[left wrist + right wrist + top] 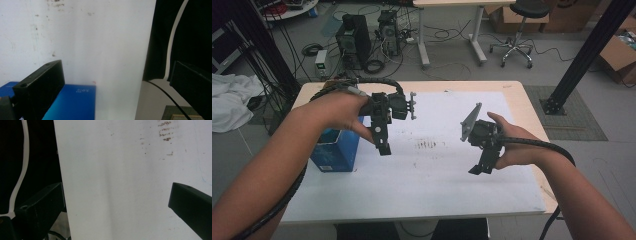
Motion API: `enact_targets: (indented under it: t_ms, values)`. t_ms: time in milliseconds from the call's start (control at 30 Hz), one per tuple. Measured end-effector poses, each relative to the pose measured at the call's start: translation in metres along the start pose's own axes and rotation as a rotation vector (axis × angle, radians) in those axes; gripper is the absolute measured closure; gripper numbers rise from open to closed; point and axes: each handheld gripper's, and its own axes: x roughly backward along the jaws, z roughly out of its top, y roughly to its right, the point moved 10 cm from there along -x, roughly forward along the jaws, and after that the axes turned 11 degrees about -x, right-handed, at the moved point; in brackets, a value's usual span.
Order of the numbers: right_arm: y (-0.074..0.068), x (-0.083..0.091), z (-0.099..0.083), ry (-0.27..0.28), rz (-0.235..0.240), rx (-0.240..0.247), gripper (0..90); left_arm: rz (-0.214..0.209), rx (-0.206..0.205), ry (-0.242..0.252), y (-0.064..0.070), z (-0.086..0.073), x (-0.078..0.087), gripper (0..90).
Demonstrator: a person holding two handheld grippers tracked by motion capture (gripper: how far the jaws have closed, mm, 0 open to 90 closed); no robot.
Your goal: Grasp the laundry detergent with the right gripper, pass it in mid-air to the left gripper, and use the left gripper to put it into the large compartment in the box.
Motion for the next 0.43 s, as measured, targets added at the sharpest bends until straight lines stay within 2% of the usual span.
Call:
enact_targets:
  t_ms: [433]
  values:
    - [0.0028, 0.0002, -0.0005, -0.001, -0.003, -0.007, 0.0, -0.005, -0.010, 0.011, -0.0021, 0.0029, -0.0028, 0.1]
